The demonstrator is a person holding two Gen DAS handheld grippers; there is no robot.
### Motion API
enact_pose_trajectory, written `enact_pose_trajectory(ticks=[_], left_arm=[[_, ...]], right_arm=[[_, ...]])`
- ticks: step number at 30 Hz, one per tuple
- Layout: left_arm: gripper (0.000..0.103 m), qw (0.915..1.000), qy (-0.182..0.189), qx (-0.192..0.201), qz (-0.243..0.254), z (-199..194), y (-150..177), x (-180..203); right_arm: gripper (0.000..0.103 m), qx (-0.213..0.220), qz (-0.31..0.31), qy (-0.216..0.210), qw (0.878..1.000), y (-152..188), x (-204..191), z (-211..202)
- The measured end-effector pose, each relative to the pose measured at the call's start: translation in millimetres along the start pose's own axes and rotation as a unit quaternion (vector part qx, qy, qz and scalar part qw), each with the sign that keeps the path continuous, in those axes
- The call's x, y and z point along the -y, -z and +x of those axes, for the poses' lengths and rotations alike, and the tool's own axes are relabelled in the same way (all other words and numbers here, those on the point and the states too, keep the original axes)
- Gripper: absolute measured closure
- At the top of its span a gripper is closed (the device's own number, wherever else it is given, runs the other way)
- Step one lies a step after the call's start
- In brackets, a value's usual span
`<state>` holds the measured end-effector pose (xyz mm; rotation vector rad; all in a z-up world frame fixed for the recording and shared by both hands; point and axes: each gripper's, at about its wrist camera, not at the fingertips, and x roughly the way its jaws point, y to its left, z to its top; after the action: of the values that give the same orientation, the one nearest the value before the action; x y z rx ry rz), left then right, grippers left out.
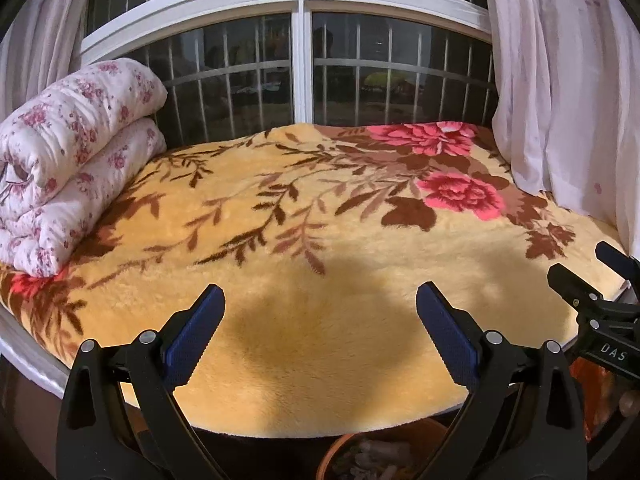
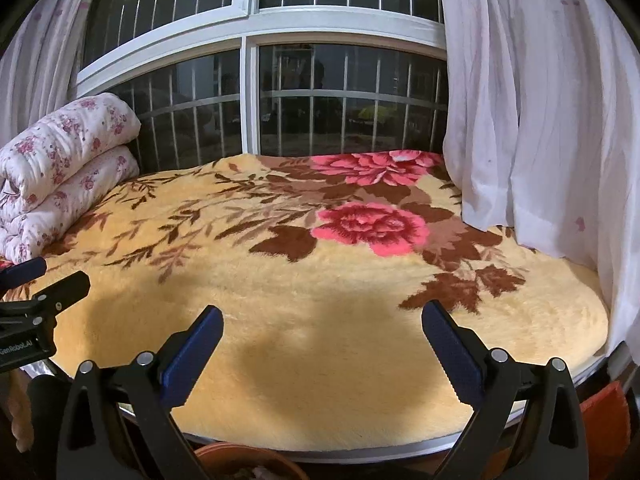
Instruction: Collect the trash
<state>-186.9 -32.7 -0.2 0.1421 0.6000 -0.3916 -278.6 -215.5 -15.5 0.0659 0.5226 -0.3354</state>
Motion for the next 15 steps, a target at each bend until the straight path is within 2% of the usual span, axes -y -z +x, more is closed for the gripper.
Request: enact_pose_trajectory(ticks=[15], left_arm=[[0.009, 1.0000, -0.003, -0.007, -0.003, 4.7, 0.1, -0.2]], right_arm=[[0.005, -0.013, -0.001, 0.005, 1.000, 3.1, 2.9, 9.9]])
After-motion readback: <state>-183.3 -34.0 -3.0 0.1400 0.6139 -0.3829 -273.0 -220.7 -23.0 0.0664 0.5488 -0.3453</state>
